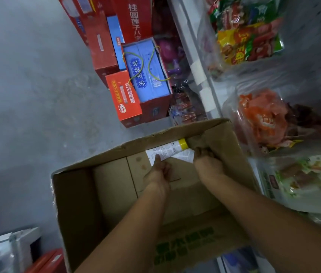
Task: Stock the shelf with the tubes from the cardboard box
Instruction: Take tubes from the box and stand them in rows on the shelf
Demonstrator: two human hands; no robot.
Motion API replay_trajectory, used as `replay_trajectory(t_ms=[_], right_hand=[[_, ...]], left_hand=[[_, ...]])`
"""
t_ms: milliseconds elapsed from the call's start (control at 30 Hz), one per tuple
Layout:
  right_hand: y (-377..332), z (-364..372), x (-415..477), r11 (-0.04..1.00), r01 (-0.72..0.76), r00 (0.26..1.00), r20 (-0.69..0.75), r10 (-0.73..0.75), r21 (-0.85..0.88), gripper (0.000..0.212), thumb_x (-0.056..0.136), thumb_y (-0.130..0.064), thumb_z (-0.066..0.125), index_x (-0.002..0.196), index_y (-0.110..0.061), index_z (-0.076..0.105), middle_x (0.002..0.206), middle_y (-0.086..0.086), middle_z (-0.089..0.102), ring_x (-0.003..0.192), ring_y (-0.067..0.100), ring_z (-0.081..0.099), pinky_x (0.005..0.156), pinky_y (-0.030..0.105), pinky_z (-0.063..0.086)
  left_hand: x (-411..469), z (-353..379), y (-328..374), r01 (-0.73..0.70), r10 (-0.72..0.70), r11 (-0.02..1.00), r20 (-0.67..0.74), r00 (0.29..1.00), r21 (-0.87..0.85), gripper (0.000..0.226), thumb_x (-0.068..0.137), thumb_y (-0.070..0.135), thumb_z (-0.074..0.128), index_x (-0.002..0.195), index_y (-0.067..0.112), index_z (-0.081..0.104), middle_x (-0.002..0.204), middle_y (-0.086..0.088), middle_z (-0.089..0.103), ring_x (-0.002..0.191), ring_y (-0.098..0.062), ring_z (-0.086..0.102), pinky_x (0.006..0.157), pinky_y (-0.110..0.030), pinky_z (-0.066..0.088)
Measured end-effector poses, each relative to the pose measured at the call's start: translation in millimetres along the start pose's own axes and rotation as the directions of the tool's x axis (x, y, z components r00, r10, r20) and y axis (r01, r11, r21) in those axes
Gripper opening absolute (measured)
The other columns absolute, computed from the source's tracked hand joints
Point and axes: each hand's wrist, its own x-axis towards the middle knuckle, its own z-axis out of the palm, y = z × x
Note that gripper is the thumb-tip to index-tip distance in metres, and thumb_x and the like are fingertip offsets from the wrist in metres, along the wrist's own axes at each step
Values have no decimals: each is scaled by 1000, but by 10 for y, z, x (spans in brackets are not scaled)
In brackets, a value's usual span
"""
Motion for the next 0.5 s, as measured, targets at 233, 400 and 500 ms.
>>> replay_trajectory(t_ms=[233, 400, 500], right_hand=[[-55, 10, 77, 1000, 6, 999, -46, -6, 7, 36, 96, -5, 33, 125, 1, 55, 125, 19, 55, 114, 36, 55, 84, 39, 50], [-20, 205, 224, 996, 0, 999, -36, 3, 86, 36, 67, -13, 38, 65, -4, 72, 64, 15, 64, 50, 30, 61, 36, 27, 45], [-29, 171, 207, 997, 11, 998, -67, -6, 79, 14, 57, -13, 62, 63, -5, 72, 64, 16, 63, 46, 30, 59, 35, 26, 43]], left_hand=[[147, 68, 108, 41, -43, 997, -33, 999, -65, 41, 80, 34, 80, 102, 3, 66, 95, -11, 70, 78, -22, 67, 72, -37, 61], [103, 226, 237, 116, -115, 990, 23, 993, -77, 43, 88, 38, 72, 113, 5, 61, 111, -14, 66, 96, -26, 64, 68, -39, 58], [99, 297, 283, 173, -172, 980, 18, 985, -94, 45, 91, 39, 68, 121, 6, 61, 124, -14, 65, 111, -28, 64, 80, -40, 57]])
